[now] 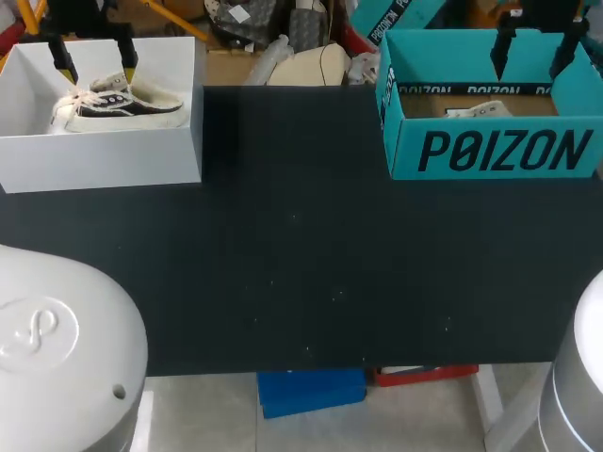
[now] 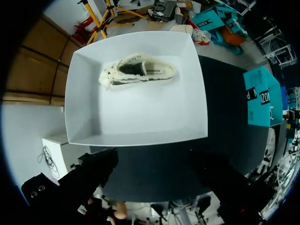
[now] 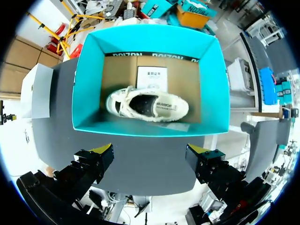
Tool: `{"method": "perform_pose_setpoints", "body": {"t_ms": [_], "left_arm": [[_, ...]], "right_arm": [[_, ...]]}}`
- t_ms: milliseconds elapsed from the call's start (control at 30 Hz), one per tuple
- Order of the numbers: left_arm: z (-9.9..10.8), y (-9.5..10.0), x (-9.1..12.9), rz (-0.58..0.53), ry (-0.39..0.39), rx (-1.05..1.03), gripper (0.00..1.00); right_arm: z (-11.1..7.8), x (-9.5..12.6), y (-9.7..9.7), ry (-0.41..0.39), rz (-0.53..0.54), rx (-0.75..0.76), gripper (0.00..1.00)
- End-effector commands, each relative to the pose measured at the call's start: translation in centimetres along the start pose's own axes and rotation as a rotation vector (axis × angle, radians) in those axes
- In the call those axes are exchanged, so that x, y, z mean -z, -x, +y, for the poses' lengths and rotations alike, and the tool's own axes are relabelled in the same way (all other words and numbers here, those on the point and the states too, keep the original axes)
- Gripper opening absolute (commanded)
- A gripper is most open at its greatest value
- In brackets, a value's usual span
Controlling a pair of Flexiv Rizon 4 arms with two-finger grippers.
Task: Take the shoe out of the shoebox, open the shoe tongue, remove and reinsert the insole, then place the shoe into the shoebox
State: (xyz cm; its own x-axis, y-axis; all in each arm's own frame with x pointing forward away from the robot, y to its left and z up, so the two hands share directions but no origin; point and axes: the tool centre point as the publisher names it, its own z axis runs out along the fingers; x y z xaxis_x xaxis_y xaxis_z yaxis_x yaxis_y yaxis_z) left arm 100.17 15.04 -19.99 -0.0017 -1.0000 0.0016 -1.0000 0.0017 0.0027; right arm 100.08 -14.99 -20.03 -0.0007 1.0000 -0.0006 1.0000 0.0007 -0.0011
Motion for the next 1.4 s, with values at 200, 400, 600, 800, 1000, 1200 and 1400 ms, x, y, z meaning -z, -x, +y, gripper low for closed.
{"method": "perform_pose_setpoints", "body": {"t_ms": [200, 400, 600, 800, 1000, 1200, 1400], "left_arm": [[2.8, -0.9, 1.6, -0.053, 0.022, -0.868, 1.0], [4.7, 0.1, 3.6, 0.046, -0.047, -1.367, 1.0], [4.7, 0.1, 3.6, 0.051, -0.054, -1.453, 1.0], [4.7, 0.1, 3.6, 0.051, -0.054, -1.453, 1.0], [4.0, -0.3, 2.6, 0.161, -0.061, -1.635, 0.67], [3.4, -0.8, 3.1, 0.169, -0.089, -2.149, 0.35], [2.8, -0.4, 3.2, 0.153, -0.133, -2.242, 1.0]], "right_arm": [[0.0, 0.0, 0.0, 0.0, 0.0, 0.0, 1.0], [0.0, 0.0, 0.0, 0.0, 0.0, 0.0, 1.0], [0.0, 0.0, 0.0, 0.0, 0.0, 0.0, 1.0], [0.0, 0.0, 0.0, 0.0, 0.0, 0.0, 1.0], [0.0, 0.0, 0.0, 0.0, 0.0, 0.0, 1.0], [0.0, 0.0, 0.0, 0.0, 0.0, 0.0, 1.0], [0.0, 0.0, 0.0, 0.0, 0.0, 0.0, 1.0]]}}
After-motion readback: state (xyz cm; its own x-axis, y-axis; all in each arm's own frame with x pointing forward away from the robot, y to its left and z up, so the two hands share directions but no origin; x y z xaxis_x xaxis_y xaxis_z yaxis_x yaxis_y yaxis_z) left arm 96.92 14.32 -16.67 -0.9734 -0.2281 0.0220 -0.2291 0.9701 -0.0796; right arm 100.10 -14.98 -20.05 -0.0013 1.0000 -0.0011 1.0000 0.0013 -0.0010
